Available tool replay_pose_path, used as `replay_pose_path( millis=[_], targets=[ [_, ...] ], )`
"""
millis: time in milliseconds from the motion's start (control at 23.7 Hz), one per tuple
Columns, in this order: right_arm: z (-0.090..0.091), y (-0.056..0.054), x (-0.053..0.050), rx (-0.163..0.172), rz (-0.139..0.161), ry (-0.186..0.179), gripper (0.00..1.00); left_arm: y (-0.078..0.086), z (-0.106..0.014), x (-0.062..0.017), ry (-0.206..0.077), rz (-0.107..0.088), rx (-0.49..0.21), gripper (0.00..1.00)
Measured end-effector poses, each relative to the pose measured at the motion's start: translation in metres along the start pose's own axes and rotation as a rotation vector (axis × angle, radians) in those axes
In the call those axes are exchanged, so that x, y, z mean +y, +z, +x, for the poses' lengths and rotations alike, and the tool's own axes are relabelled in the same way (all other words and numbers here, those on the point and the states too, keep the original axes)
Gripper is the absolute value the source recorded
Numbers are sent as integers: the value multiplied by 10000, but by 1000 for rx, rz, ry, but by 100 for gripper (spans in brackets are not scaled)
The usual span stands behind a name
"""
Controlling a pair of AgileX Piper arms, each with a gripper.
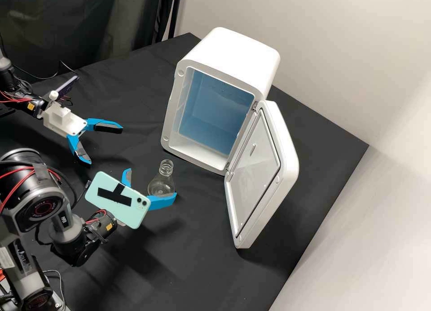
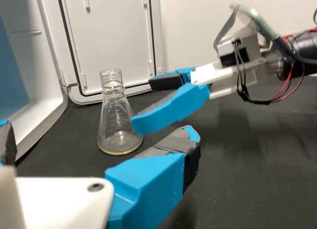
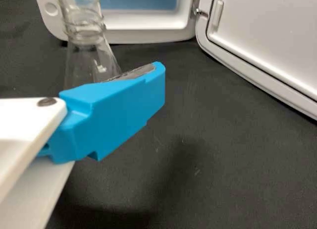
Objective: Place the flask in the incubator
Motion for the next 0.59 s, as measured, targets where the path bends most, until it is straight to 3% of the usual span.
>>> replay_pose_path(
  millis=[211,295,590],
  targets=[
    [3,248,-19,-122,58,-12,100,7,-7,29,11,2,-2,100],
    [2,305,-36,-150,73,-21,100,12,-6,28,11,2,-4,100],
    [83,309,-3,-140,66,-13,100,46,-14,61,23,6,-17,100]
  ],
)
